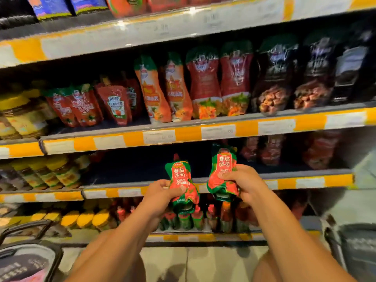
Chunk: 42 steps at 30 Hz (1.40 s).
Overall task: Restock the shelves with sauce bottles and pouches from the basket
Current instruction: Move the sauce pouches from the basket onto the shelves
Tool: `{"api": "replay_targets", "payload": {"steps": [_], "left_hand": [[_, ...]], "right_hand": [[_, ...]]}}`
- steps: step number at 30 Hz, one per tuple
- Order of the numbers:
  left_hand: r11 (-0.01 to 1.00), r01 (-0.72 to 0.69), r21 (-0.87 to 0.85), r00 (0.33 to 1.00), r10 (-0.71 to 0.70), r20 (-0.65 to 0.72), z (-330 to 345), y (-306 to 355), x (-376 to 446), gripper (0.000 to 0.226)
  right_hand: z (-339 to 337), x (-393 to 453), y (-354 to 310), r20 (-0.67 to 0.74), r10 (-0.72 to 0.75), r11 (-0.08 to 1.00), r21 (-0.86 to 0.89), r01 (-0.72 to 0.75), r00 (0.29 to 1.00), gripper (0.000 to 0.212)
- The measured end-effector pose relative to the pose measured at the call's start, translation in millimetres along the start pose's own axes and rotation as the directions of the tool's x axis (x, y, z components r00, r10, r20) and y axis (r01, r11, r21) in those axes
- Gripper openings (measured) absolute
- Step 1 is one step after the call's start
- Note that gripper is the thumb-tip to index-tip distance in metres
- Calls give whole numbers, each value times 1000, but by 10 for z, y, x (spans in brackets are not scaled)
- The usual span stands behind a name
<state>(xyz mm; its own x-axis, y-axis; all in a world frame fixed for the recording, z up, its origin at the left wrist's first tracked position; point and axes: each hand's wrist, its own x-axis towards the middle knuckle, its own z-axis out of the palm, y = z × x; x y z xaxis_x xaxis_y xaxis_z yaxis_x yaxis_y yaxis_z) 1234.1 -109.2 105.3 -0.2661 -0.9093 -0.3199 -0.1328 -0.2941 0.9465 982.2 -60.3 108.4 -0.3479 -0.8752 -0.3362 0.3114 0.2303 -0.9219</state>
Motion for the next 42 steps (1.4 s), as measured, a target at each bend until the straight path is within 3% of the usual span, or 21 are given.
{"api": "replay_targets", "payload": {"steps": [7,16,29,32,35,39,42], "left_hand": [[994,-28,101,989,13,147,658,122,290,33],[997,-6,77,982,-9,190,1241,198,579,34],[999,-1,51,989,-7,150,1833,280,1048,52],[999,37,34,991,-41,124,1941,259,1171,60],[997,7,78,996,-14,86,2059,225,1277,81],[990,-14,140,1000,11,22,2207,167,1335,82],[974,-133,186,991,125,53,2281,145,1364,83]], "right_hand": [[-524,146,-127,-164,-67,998,-13,65,984,32],[-963,246,-186,-287,-157,983,52,178,945,28],[-1273,398,-269,-457,-349,936,-217,278,818,14],[-1286,451,-253,-471,-357,931,-246,269,806,19],[-1317,523,-239,-484,-362,929,-253,269,797,22],[-1304,571,-245,-460,-364,924,-286,253,810,28],[-1352,607,-327,-428,-368,909,-353,223,826,22]]}}
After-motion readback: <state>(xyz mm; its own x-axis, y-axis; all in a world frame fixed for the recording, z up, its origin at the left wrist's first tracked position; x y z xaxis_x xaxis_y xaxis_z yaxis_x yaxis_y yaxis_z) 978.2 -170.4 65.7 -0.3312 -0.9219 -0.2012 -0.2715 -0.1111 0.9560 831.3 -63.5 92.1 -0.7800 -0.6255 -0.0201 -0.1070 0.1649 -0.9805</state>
